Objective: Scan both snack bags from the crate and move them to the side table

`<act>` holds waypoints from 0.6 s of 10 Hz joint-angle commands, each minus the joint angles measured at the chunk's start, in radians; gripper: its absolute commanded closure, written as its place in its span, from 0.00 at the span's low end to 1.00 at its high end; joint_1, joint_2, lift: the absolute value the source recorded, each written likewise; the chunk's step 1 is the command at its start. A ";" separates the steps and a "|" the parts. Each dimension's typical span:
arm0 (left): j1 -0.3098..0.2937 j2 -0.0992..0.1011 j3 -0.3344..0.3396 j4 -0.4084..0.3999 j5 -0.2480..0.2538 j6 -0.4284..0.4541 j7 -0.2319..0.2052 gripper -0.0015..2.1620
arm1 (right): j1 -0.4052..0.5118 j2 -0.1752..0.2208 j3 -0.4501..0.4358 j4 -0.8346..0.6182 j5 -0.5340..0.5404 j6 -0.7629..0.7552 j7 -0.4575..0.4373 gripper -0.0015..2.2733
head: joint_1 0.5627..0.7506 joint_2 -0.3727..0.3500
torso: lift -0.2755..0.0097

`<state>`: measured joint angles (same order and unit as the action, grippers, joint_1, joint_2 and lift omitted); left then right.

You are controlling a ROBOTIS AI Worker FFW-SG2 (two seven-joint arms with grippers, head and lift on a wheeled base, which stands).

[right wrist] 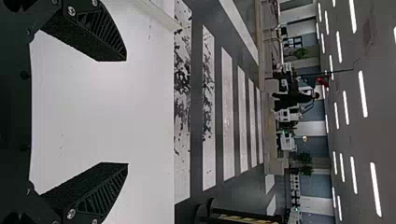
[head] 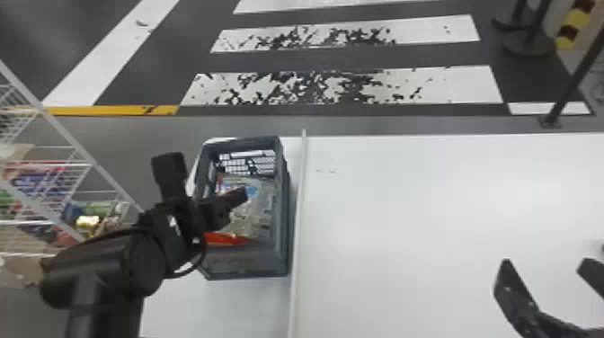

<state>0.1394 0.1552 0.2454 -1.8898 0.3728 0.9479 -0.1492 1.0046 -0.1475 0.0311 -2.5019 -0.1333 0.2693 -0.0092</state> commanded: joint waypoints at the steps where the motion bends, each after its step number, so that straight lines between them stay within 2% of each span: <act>1: 0.026 -0.003 0.002 -0.097 0.011 0.042 0.010 0.98 | 0.002 -0.001 0.001 0.000 -0.003 0.000 0.000 0.06 | 0.70 0.74 | 0.86; 2: 0.039 -0.003 0.003 -0.137 0.017 0.055 0.022 0.98 | 0.000 -0.001 0.000 0.000 -0.009 0.000 0.000 0.06 | 0.70 0.73 | 0.86; 4: 0.046 -0.002 -0.003 -0.154 0.008 0.055 0.034 0.98 | 0.000 -0.001 0.000 0.000 -0.008 0.003 0.000 0.06 | 0.70 0.72 | 0.86; 5: 0.054 -0.002 -0.005 -0.160 0.008 0.055 0.066 0.91 | 0.000 -0.001 0.000 0.000 -0.008 0.009 0.000 0.06 | 0.70 0.72 | 0.86; 6: 0.054 -0.002 -0.001 -0.160 0.008 0.055 0.077 0.69 | -0.001 -0.001 0.000 0.002 -0.006 0.009 0.000 0.06 | 0.70 0.73 | 0.86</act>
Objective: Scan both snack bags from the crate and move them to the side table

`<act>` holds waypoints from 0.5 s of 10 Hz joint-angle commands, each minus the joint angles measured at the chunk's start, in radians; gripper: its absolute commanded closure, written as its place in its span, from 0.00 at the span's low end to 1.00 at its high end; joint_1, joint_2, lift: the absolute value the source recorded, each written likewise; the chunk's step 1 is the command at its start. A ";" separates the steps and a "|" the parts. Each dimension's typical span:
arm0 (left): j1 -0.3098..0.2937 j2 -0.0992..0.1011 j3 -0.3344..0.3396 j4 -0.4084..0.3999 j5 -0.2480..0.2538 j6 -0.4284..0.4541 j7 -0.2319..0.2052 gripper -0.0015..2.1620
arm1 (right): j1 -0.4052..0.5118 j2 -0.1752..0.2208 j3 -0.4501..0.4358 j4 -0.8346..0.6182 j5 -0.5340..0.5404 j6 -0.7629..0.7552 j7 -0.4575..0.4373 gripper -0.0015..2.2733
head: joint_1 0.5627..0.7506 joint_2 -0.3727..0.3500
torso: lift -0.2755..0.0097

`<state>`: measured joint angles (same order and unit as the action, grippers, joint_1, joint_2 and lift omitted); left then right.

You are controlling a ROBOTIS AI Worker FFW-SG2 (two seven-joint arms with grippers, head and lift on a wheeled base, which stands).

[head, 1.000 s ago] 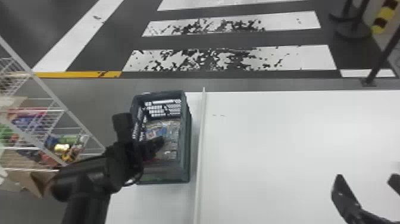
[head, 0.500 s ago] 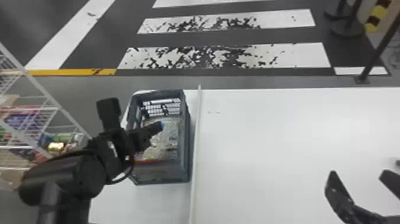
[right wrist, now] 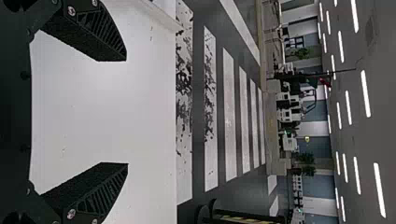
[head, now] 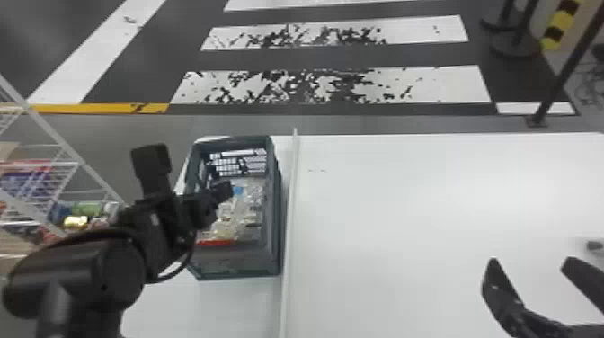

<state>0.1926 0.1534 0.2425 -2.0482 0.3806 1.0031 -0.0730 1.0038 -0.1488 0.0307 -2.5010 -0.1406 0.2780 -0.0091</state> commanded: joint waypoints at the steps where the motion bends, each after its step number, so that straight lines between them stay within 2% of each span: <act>1: -0.004 0.002 0.006 0.006 0.001 -0.001 -0.002 0.13 | -0.001 0.000 0.000 0.001 0.001 0.000 0.001 0.06 | 0.70 0.74 | 0.86; 2: -0.010 0.002 0.005 0.010 -0.005 0.002 0.001 0.02 | -0.001 0.000 0.000 0.001 0.003 0.000 0.000 0.06 | 0.70 0.74 | 0.86; 4: -0.025 0.000 0.003 0.026 -0.028 0.061 0.007 0.02 | -0.004 0.000 0.000 0.004 0.004 0.004 0.000 0.06 | 0.70 0.75 | 0.86; 5: -0.036 0.000 0.001 0.046 -0.048 0.085 0.030 0.02 | -0.005 -0.002 0.000 0.008 0.003 0.007 0.000 0.06 | 0.70 0.75 | 0.86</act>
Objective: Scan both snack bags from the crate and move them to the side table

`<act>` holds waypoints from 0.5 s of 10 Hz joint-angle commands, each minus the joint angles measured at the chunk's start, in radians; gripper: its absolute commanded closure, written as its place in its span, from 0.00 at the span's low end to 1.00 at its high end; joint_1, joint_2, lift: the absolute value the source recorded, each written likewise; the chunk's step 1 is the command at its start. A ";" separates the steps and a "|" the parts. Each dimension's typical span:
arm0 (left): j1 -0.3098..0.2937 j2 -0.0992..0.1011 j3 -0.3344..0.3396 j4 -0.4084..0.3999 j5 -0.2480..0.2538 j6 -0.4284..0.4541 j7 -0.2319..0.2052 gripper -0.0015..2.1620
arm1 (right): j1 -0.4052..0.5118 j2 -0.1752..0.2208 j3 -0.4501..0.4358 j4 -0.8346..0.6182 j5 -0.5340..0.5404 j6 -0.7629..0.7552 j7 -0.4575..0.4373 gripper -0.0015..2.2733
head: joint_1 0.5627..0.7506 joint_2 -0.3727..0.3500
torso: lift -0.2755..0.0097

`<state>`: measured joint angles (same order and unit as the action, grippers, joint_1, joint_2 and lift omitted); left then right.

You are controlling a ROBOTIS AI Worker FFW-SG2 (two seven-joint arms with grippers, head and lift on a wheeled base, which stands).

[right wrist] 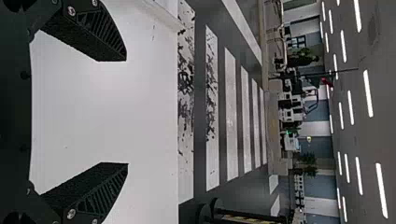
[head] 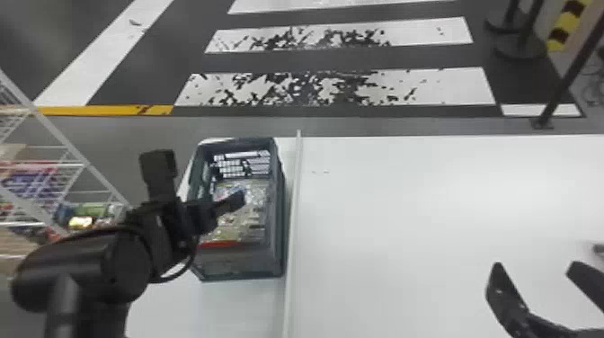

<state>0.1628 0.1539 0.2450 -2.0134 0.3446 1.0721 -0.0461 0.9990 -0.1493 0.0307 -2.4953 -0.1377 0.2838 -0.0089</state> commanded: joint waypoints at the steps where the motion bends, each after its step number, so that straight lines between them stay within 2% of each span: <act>1: -0.019 0.001 0.008 0.038 -0.007 0.023 0.002 0.02 | -0.002 -0.003 0.002 0.003 0.000 0.001 0.000 0.06 | 0.70 0.77 | 0.86; 5: -0.095 0.012 0.019 0.134 -0.010 0.081 -0.020 0.03 | 0.001 -0.013 0.003 -0.002 -0.003 0.010 0.001 0.06 | 0.70 0.80 | 0.86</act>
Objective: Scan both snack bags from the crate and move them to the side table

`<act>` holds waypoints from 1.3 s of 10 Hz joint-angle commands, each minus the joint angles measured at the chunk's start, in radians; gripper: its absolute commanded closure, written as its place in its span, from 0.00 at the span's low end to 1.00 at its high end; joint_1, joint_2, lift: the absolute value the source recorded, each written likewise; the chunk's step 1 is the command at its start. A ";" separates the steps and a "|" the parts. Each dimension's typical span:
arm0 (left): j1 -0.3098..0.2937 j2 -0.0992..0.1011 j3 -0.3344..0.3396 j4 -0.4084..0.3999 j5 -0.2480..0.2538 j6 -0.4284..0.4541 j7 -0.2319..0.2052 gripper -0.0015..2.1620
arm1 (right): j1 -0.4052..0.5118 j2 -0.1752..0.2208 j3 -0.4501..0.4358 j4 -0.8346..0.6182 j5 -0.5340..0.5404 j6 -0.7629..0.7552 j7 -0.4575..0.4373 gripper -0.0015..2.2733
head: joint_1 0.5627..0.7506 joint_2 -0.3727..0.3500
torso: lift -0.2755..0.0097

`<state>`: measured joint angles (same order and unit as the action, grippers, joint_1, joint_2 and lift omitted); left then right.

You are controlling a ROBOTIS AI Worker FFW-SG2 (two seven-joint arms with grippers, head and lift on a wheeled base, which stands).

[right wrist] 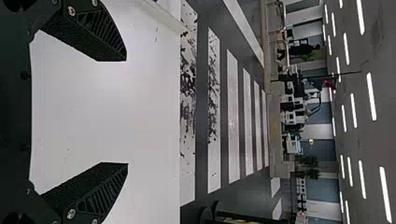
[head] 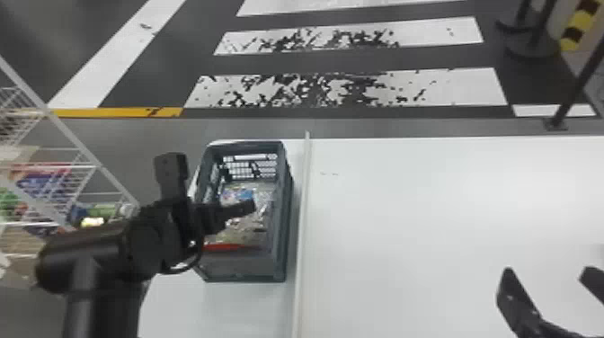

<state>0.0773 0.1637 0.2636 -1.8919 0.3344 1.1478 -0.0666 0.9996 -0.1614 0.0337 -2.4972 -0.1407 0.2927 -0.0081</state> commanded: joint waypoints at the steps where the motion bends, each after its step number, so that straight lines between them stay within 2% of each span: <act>1: -0.028 0.004 0.002 0.028 -0.002 0.027 -0.010 0.03 | 0.001 -0.001 0.000 0.000 0.001 0.001 0.000 0.06 | 0.70 0.80 | 0.86; 3: -0.044 0.000 -0.003 0.048 -0.005 0.048 -0.013 0.03 | -0.001 -0.001 0.000 0.000 0.003 0.001 0.000 0.06 | 0.70 0.80 | 0.86; 6: -0.090 -0.007 -0.021 0.175 -0.031 0.048 -0.033 0.03 | -0.003 -0.001 0.011 0.001 0.006 0.007 0.000 0.06 | 0.70 0.79 | 0.86; 9: -0.094 -0.009 -0.043 0.218 -0.068 0.033 -0.039 0.03 | -0.007 -0.001 0.025 0.004 0.007 0.010 0.002 0.06 | 0.70 0.78 | 0.86; 10: -0.097 -0.007 -0.043 0.246 -0.077 0.014 -0.038 0.22 | -0.009 -0.001 0.025 0.008 0.006 0.013 0.002 0.06 | 0.70 0.79 | 0.86; 11: -0.105 -0.007 -0.041 0.284 -0.086 0.002 -0.018 0.69 | -0.010 -0.003 0.025 0.012 0.004 0.013 0.002 0.06 | 0.70 0.80 | 0.86; 12: -0.111 -0.004 -0.037 0.323 -0.081 -0.007 -0.025 0.99 | -0.010 -0.003 0.028 0.015 0.004 0.013 0.002 0.06 | 0.70 0.82 | 0.86; 13: -0.109 -0.003 -0.038 0.347 -0.084 -0.047 -0.036 0.99 | -0.012 -0.003 0.032 0.018 0.004 0.013 0.002 0.06 | 0.70 0.83 | 0.86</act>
<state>-0.0325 0.1597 0.2259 -1.5626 0.2512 1.1157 -0.1014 0.9886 -0.1642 0.0630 -2.4807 -0.1365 0.3061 -0.0061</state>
